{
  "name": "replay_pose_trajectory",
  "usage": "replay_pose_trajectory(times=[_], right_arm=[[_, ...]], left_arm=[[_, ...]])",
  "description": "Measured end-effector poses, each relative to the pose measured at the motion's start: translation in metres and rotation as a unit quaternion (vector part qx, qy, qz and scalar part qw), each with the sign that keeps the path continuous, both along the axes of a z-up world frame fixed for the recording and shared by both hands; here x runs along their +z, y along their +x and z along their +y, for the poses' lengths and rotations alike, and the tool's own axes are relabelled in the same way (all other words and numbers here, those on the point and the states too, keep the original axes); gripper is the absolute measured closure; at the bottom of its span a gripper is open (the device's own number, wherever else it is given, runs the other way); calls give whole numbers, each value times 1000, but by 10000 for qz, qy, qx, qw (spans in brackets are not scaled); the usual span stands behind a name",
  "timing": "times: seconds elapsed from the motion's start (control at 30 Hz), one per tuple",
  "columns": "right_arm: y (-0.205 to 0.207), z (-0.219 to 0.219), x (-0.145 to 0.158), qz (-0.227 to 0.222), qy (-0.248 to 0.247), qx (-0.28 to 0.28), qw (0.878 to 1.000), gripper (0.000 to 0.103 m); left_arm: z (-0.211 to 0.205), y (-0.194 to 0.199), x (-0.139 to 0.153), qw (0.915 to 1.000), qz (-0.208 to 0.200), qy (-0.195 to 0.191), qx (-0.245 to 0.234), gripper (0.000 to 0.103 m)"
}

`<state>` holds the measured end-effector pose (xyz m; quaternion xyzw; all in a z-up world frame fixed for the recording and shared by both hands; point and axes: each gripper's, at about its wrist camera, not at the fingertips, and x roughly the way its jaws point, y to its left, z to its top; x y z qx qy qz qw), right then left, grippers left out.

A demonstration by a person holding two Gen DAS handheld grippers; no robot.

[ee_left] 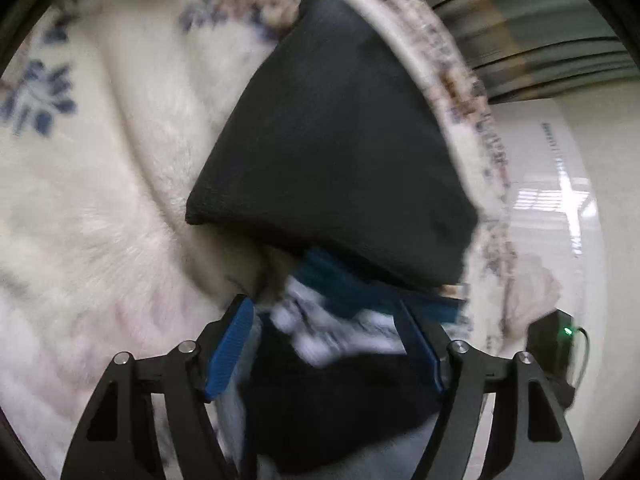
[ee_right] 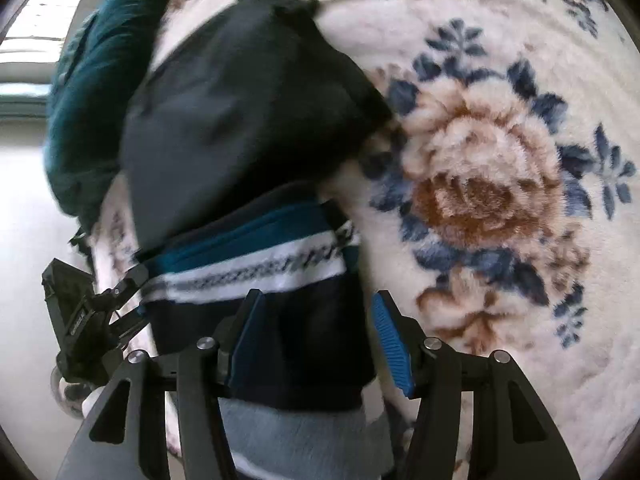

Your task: Fold small clothes

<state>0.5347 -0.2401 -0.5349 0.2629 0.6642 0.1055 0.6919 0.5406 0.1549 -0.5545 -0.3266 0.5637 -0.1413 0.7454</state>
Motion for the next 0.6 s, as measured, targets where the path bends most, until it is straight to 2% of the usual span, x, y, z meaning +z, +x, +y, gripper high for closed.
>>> replay_pose_trajectory(times=[0.07,0.1,0.13,0.17,0.2,0.3,0.37,0.47,0.6], right_arm=[[-10,-4,12,-4,17,161,9999,31],[-14,-6,18,6,60,243,9997,28],[-19,-10,22,39,114,332,9994,22],[-24,-13,24,87,115,406,9991,18],[-29,-16,27,158,122,496,9986,17],[-41,-24,28,288,135,706,9970,8],[-49,-26,25,335,136,903,9953,1],[-66,-29,15,520,221,1152,9917,0],[-53,-19,-3,564,428,1470,9866,0]], left_arm=[[4,-27,25,9995,-312,51,38,30],[5,-42,35,9989,-452,112,82,23],[6,-62,44,9979,-608,135,171,9],[8,-79,51,9970,-714,75,294,2],[11,-97,54,9960,-768,-35,464,1],[16,-155,50,9915,-475,-463,1116,0],[14,-192,44,9867,-265,-614,1479,0],[5,-239,32,9771,-22,-734,1998,0],[-21,-270,3,9649,347,-1019,2395,0]])
